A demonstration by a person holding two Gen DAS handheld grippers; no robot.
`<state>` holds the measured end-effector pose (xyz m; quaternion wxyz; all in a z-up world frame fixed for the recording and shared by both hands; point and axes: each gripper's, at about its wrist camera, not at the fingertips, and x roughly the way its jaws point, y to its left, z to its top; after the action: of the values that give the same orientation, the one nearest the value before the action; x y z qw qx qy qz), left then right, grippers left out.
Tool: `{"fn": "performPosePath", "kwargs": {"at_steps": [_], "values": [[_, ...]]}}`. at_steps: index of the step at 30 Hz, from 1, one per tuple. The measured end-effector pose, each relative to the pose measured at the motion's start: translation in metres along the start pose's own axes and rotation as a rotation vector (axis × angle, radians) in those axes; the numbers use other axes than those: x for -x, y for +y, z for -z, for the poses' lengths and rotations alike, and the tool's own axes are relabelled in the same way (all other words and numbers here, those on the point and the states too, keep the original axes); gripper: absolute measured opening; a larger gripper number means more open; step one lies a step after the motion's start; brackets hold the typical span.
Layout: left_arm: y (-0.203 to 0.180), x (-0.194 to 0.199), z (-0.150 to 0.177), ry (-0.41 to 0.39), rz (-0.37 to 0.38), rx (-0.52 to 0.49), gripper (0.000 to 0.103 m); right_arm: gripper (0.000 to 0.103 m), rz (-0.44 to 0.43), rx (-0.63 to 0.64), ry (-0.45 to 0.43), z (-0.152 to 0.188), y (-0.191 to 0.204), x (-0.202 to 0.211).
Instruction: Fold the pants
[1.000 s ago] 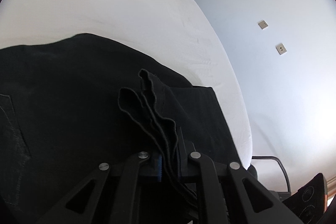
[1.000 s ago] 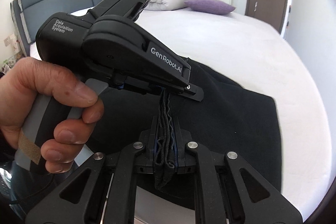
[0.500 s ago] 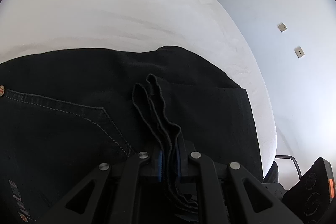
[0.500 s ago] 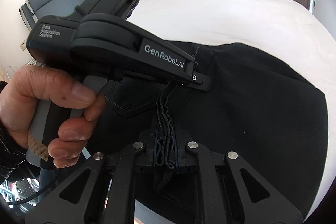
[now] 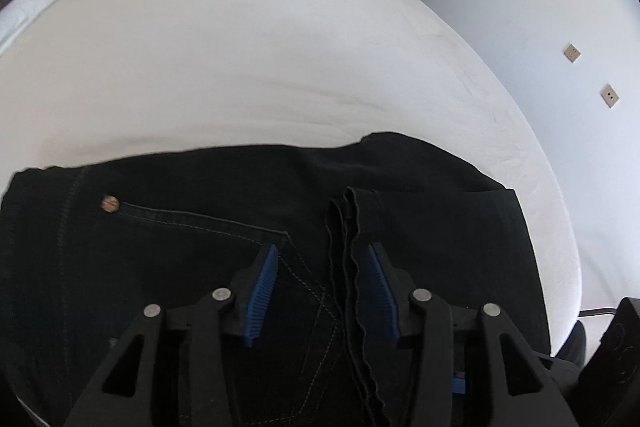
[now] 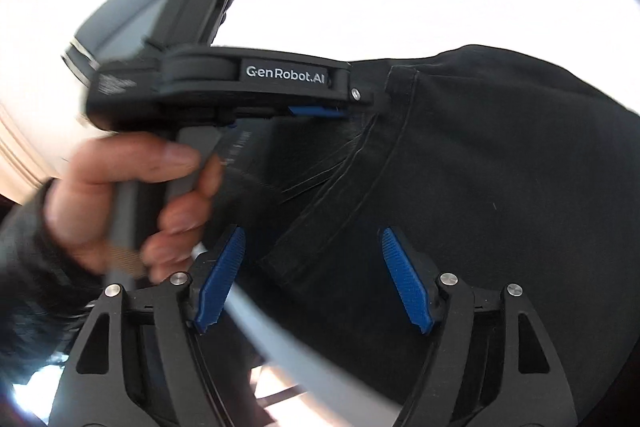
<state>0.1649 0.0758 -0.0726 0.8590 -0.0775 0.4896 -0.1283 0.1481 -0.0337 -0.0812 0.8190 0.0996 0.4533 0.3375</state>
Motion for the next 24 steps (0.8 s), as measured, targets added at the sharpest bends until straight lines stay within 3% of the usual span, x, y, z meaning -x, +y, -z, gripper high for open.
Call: {"fn": "performPosePath", "kwargs": {"at_steps": [3,5,8,9,10,18,21,24], "values": [[-0.030,0.016,0.008,-0.059,-0.131,-0.122,0.051,0.070,-0.087,-0.044,-0.034,0.010,-0.013,0.038],[-0.051,0.017,0.018,-0.073,-0.194,-0.207,0.058,0.069,-0.155,-0.117,-0.049,0.012,-0.030,0.063],[-0.079,-0.002,0.041,-0.016,-0.244,-0.302,0.060,0.048,-0.195,-0.214,-0.104,-0.005,-0.092,0.102],[-0.079,-0.009,0.047,0.009,-0.253,-0.314,0.060,0.034,-0.192,-0.249,-0.113,-0.009,-0.106,0.109],[-0.077,-0.018,0.054,0.041,-0.267,-0.320,0.060,0.027,-0.198,-0.298,-0.121,-0.010,-0.121,0.119],[-0.071,-0.022,0.062,0.025,-0.281,-0.275,0.061,0.026,-0.239,-0.609,-0.107,-0.016,-0.248,0.125],[-0.071,-0.022,0.061,0.028,-0.283,-0.266,0.061,0.024,-0.234,-0.662,-0.065,-0.002,-0.289,0.117],[-0.072,-0.025,0.061,0.026,-0.287,-0.265,0.061,0.021,-0.248,-0.659,-0.052,0.025,-0.294,0.102]]}}
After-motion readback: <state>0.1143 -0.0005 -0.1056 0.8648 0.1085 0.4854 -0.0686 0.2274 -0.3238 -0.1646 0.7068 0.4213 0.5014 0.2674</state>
